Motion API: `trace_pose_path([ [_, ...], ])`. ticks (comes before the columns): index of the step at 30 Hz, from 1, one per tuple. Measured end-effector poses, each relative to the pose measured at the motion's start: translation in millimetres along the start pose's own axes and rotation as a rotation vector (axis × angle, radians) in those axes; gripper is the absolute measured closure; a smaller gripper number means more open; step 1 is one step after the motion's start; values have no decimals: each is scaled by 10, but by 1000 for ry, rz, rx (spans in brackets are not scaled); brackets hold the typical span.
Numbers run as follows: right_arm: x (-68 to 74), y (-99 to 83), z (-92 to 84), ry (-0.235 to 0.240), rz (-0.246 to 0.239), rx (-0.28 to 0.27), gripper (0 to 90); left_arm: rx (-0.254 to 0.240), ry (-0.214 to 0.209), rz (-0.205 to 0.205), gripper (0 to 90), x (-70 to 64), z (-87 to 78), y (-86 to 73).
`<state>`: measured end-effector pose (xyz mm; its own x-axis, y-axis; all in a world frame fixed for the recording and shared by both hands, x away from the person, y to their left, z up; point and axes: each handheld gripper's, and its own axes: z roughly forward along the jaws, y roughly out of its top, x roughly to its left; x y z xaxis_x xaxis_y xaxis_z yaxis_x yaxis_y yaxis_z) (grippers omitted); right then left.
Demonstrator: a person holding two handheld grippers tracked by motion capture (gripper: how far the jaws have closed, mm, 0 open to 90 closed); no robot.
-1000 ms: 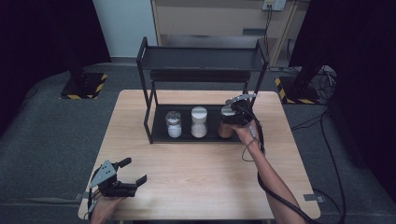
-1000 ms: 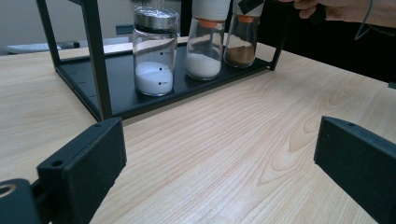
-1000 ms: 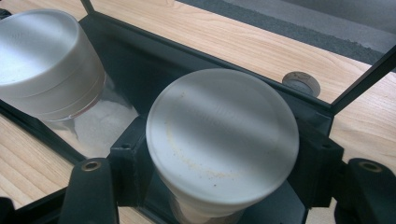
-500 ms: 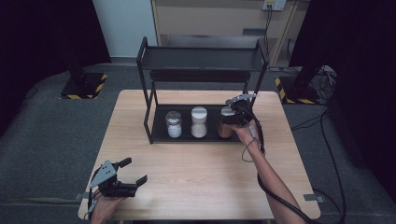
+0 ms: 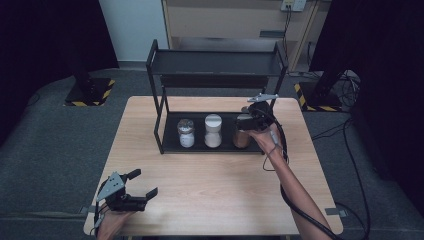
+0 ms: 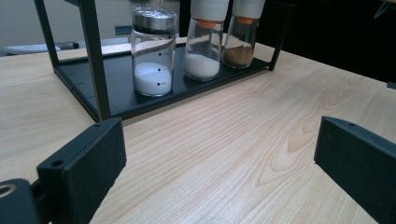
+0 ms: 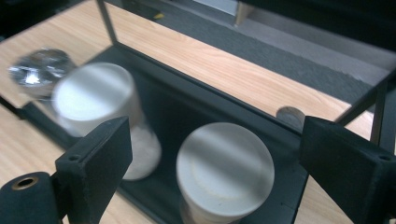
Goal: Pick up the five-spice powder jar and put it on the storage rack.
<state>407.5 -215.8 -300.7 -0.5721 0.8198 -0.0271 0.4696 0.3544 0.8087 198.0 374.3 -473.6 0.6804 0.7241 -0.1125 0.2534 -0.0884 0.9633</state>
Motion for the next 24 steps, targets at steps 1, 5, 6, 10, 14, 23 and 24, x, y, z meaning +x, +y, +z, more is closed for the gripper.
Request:
trace_pose_path([
  [1, -4, 10, -30, 8, -7, -3, 103, 0, 0, 0, 13, 0, 0, 0],
  [5, -13, 26, -145, 39, -36, -24, 103, 1, -2, 0, 14, 1, 1, 1],
  [6, -14, 31, -173, 47, -44, -28, 105, 0, -1, -2, 14, -2, 3, -1],
  [10, 8, 37, -304, 68, -76, -52, 105, 1, -2, 0, 14, 2, 3, 1],
  [14, 22, 30, -437, 89, -99, -76, 104, 2, -1, 2, 13, -4, 5, 3],
  [23, 52, -82, -732, 118, -140, -123, 104, -1, -1, 0, 12, -10, 8, 1],
  [24, 50, -101, -763, 123, -142, -129, 104, 0, -1, 0, 12, -12, 9, 1],
])
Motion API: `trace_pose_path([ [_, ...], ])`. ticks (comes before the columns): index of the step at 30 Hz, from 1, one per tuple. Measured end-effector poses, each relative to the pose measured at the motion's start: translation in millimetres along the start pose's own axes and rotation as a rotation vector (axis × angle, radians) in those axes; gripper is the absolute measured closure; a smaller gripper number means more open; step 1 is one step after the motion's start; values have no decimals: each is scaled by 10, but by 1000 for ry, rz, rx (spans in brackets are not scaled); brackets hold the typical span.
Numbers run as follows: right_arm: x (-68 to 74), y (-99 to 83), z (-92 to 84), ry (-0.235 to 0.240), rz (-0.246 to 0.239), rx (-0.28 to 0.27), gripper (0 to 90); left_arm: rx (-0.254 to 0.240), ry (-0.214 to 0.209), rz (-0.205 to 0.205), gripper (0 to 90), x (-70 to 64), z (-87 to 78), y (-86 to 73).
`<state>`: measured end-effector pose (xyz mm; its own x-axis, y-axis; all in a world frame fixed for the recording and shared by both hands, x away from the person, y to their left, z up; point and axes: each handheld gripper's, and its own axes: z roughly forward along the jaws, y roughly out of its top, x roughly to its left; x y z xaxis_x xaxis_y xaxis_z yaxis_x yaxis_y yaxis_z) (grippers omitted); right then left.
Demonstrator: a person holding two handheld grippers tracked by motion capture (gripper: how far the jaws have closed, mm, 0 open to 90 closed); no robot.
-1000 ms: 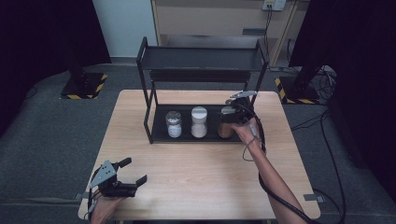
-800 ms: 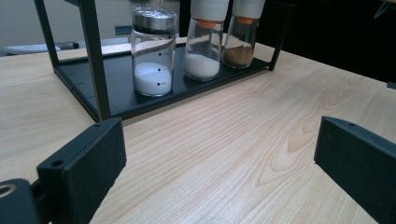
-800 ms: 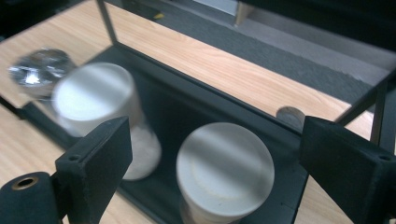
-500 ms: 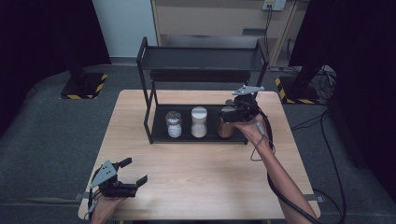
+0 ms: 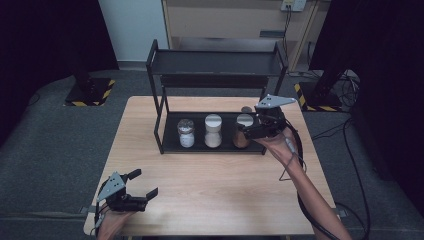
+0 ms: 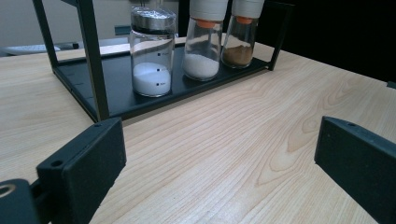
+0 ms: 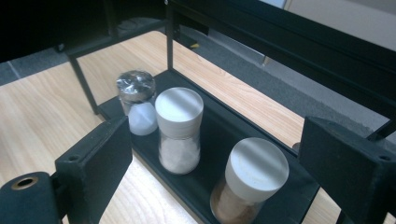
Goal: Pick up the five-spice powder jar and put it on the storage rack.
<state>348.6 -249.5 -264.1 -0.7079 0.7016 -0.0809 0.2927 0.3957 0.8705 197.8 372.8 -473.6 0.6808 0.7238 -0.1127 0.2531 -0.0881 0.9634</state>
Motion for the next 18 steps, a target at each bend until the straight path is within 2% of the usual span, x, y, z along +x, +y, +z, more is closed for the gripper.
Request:
trace_pose_path([
  [11, 89, -199, -318, 23, -23, -58, 106, -4, 1, -4, 11, 0, 2, -5],
  [18, 136, -413, -509, 22, -16, -86, 105, -9, 1, -8, 11, -9, 1, -7],
])
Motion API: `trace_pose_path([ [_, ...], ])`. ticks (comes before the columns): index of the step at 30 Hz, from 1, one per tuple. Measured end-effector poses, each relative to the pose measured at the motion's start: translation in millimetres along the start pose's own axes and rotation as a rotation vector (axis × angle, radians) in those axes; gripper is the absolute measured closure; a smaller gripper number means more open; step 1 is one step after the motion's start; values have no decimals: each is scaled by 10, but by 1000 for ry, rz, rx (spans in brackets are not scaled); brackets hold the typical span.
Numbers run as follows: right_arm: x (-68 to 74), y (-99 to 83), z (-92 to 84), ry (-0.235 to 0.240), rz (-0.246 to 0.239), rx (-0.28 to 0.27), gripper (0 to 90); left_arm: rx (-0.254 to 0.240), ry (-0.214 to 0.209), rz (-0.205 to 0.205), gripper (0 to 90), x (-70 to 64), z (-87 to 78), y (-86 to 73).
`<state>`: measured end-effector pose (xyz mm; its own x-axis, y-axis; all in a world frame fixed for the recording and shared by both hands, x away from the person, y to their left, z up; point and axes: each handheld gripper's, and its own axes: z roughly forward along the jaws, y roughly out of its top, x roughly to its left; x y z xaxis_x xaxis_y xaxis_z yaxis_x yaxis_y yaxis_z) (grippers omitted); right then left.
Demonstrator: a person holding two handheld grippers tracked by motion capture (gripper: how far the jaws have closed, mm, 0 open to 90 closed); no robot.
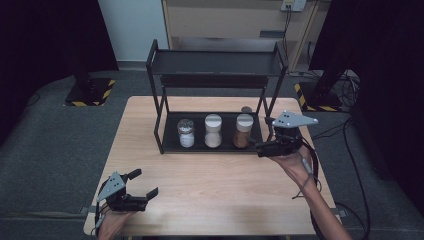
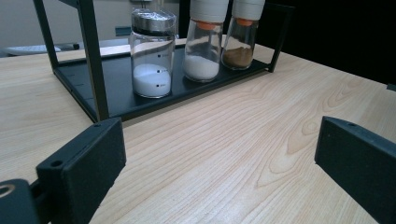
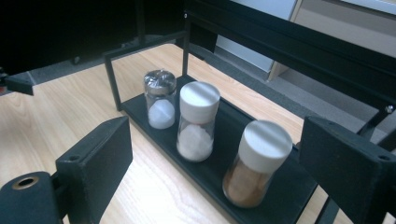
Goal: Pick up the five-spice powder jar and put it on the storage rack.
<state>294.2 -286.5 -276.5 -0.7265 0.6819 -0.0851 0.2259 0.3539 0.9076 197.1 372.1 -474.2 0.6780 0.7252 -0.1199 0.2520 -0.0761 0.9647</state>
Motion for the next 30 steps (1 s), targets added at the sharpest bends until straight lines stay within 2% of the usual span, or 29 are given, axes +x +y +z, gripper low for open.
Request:
trace_pose_path([
  [8, 47, -234, -182, -10, 16, -6, 102, 1, 1, -2, 11, -26, 23, 4],
  [14, 87, -492, -301, -23, 48, -6, 102, -1, -2, 2, 11, -20, 27, 2],
  [18, 122, -670, -342, -36, 69, 2, 98, 1, -3, 1, 11, -17, 35, 3],
  [20, 160, -744, -360, -55, 65, 9, 98, 4, -3, 5, 11, -18, 35, 6],
  [30, 233, -1147, -417, -86, 85, 9, 95, -1, 0, 8, 11, -14, 6, -7],
])
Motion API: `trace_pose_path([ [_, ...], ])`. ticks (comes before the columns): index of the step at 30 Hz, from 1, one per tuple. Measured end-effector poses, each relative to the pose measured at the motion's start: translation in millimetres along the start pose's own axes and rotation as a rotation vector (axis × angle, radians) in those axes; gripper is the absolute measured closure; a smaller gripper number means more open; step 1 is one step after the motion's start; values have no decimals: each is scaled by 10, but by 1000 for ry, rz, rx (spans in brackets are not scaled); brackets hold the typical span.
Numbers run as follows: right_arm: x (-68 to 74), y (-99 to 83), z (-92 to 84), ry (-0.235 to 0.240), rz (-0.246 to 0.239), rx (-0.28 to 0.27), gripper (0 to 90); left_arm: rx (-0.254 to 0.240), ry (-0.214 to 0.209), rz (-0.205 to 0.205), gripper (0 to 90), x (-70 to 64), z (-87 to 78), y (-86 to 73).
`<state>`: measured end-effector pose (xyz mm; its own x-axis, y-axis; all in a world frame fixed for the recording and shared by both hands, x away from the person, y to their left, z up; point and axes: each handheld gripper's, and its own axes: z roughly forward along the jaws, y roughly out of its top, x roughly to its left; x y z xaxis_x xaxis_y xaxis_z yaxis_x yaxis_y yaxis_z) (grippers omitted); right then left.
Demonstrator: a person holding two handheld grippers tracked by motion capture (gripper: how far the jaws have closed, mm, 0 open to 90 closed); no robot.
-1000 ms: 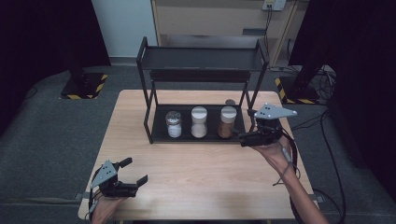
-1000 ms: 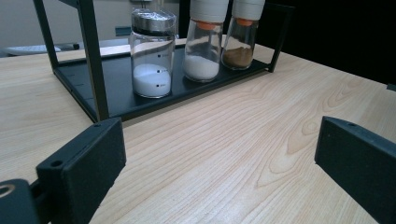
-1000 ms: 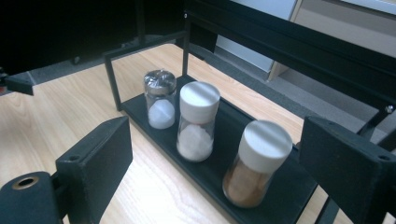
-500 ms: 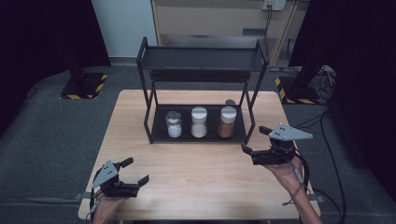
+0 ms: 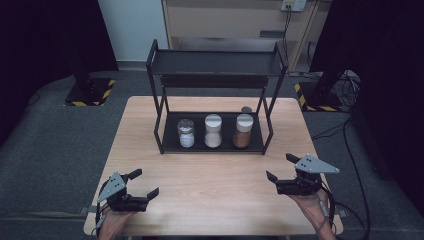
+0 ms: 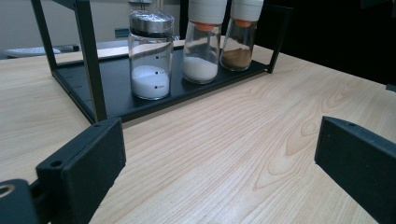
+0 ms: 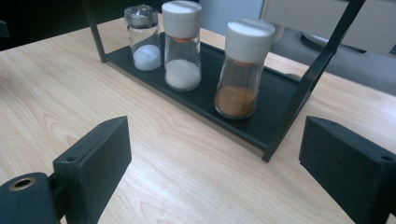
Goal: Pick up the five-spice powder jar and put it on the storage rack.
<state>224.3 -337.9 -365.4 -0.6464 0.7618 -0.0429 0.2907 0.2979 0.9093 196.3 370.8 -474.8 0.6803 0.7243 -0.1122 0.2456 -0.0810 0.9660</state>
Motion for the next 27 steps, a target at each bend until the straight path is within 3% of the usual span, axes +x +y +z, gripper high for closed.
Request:
trace_pose_path([
  [10, 8, -372, -39, -19, 33, -12, 91, 2, 1, 7, 11, -9, 9, 4],
  [12, 38, -416, -29, -35, 21, -10, 92, 0, 0, 9, 12, -8, 7, 3],
  [27, 48, -581, -6, -49, 14, -16, 91, -7, -4, 25, 12, -6, -13, 6],
])
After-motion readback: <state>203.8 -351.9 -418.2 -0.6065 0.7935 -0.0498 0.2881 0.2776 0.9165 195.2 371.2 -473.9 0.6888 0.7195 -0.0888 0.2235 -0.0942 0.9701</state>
